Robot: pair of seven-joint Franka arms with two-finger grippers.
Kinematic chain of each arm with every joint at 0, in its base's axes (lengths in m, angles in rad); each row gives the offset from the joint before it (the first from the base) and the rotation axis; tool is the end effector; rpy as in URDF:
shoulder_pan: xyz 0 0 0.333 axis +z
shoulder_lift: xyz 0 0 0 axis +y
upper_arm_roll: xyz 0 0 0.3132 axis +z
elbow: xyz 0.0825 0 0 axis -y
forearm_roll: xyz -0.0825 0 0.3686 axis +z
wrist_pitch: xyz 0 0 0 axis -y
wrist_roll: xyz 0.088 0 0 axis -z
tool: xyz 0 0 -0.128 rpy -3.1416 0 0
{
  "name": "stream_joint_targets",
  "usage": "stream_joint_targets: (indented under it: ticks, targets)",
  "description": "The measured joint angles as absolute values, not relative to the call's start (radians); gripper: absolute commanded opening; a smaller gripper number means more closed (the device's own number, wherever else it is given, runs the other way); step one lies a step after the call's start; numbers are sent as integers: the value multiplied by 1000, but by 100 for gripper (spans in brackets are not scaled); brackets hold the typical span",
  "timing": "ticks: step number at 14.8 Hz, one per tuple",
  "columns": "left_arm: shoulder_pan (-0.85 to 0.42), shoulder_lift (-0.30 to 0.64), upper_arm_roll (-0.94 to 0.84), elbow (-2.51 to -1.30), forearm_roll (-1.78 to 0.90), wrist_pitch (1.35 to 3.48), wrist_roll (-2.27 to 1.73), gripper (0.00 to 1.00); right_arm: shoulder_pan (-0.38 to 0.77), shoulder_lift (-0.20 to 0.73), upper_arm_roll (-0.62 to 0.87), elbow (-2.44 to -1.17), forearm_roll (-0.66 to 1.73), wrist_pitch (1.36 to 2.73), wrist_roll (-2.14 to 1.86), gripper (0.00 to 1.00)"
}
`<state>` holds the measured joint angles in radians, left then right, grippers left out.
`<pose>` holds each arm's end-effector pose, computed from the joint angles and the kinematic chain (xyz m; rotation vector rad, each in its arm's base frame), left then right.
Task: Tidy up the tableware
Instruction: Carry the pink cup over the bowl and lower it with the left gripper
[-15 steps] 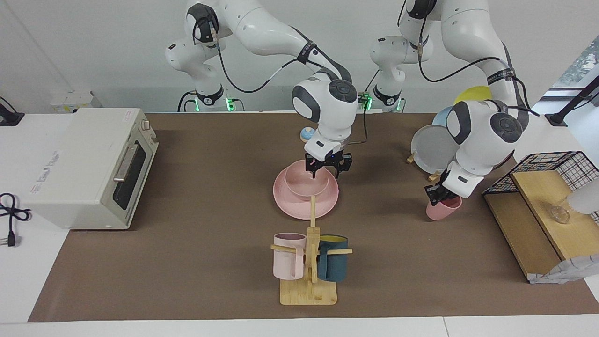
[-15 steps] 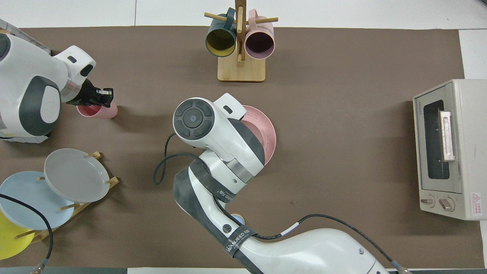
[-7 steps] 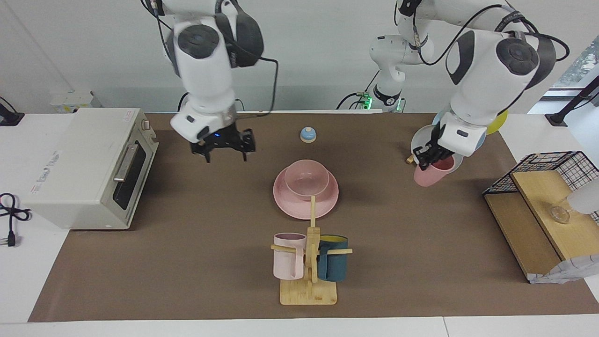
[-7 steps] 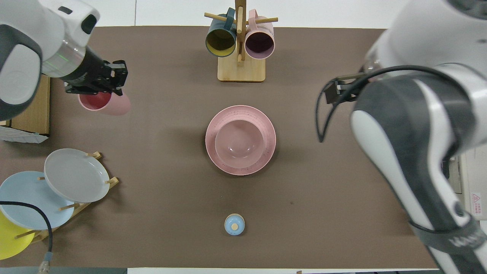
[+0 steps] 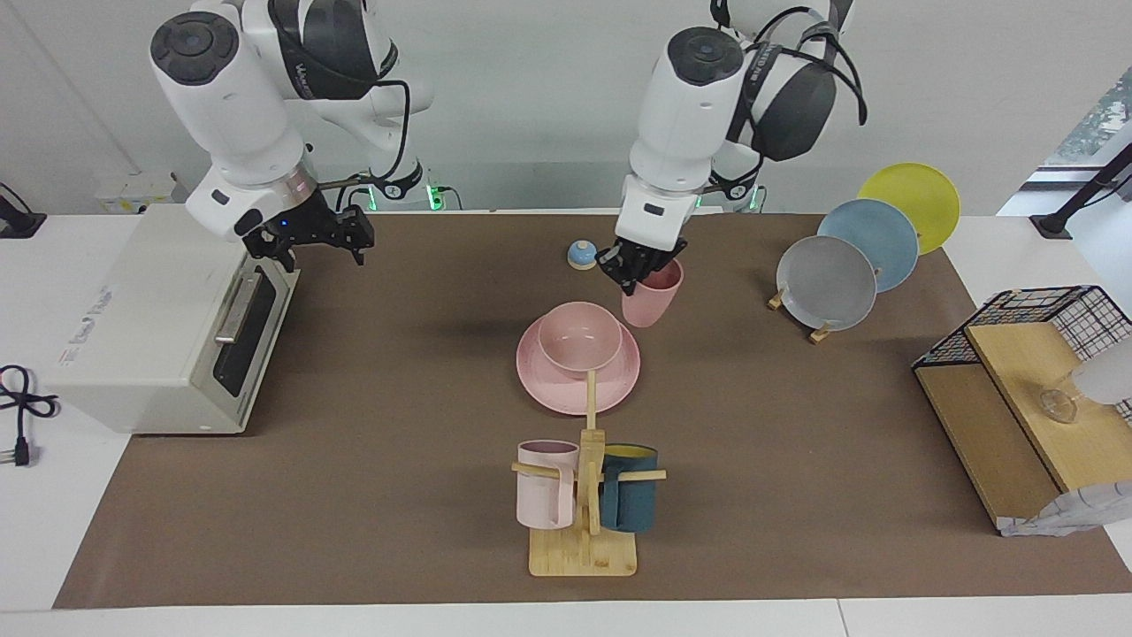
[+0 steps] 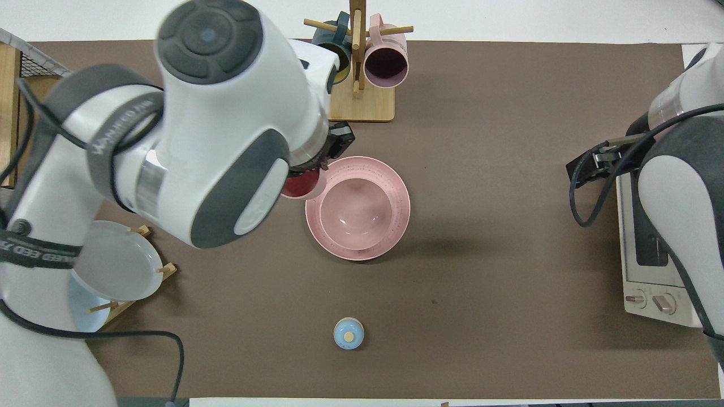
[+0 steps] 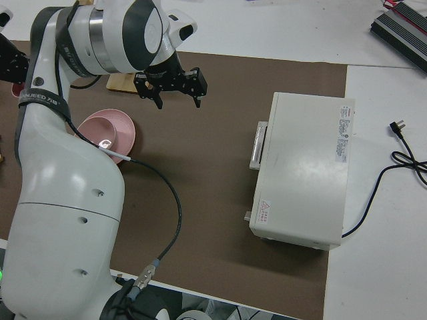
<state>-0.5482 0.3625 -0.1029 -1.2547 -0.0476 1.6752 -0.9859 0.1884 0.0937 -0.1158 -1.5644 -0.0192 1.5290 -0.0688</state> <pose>0.5249 -0.3920 0.5406 2.9951 0.5235 -0.0306 0.5550 0.0405 0.5493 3.0971 0.2197 -0.1996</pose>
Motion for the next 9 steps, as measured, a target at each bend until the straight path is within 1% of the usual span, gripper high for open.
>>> stream_joint_targets:
  ticks: [2,6,9]
  targets:
    - [-587,378,-103,-1312,-48,1754,-1029,0,185,76,-143,-1609,-19,1588,-136,100]
    - [-621,401,-102,-1406,-48,1869,-1075,0,177,36,-160,-1680,-19,1629,-164,100]
    - [-644,411,-102,-1472,-46,1930,-1108,0,177,25,-158,-1699,-19,1634,-164,100]
